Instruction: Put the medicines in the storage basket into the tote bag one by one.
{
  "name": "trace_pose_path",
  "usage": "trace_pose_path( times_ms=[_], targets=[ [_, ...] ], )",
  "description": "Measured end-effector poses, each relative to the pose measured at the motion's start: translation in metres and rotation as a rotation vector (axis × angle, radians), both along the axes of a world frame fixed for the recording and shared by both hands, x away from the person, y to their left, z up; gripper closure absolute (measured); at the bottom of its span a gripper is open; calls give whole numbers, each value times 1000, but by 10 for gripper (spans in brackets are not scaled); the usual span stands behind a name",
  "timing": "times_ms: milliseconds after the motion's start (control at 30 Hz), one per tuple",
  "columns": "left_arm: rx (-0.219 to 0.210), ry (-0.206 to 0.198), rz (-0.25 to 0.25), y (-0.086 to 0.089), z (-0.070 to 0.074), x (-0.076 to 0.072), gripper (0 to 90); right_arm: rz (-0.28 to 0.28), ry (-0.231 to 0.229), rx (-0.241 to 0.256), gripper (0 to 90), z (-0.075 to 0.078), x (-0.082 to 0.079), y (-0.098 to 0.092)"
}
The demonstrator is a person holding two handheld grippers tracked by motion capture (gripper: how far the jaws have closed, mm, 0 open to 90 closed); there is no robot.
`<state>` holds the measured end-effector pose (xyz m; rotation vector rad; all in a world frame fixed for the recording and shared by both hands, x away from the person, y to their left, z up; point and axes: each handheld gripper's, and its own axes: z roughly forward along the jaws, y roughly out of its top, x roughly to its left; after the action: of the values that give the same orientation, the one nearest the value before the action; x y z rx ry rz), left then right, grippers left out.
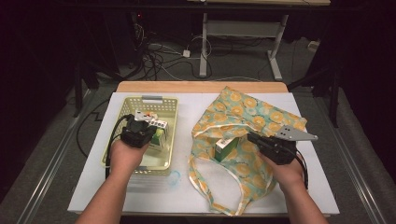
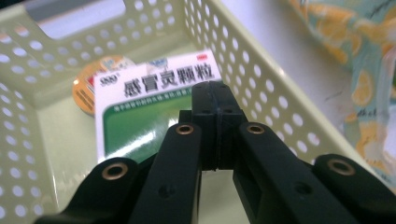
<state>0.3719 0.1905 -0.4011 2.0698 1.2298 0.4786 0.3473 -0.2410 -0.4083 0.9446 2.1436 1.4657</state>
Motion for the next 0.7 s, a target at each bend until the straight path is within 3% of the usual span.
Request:
trace_pose_path(
  times_ms=[133,233,300,400,500,700],
  targets=[
    [-49,-26,52,9,3,3,657,-2,0,2,900,0,0,0],
    [-70,-41,77,10,1,6,383,-2,0,1,900,0,0,-1],
    [-90,-8,87,10,0,11,176,-2,0,1,900,0,0,-1],
    [-104,76,83,10,-8,21,0,-4,1,1,900,0,0,-1],
    [-55,93,94,6,-13,26,0,-4,0,1,900,0,0,-1],
    [-26,131,105,2,-21,34,0,-4,-2,-1,900,0,0,-1]
  ],
)
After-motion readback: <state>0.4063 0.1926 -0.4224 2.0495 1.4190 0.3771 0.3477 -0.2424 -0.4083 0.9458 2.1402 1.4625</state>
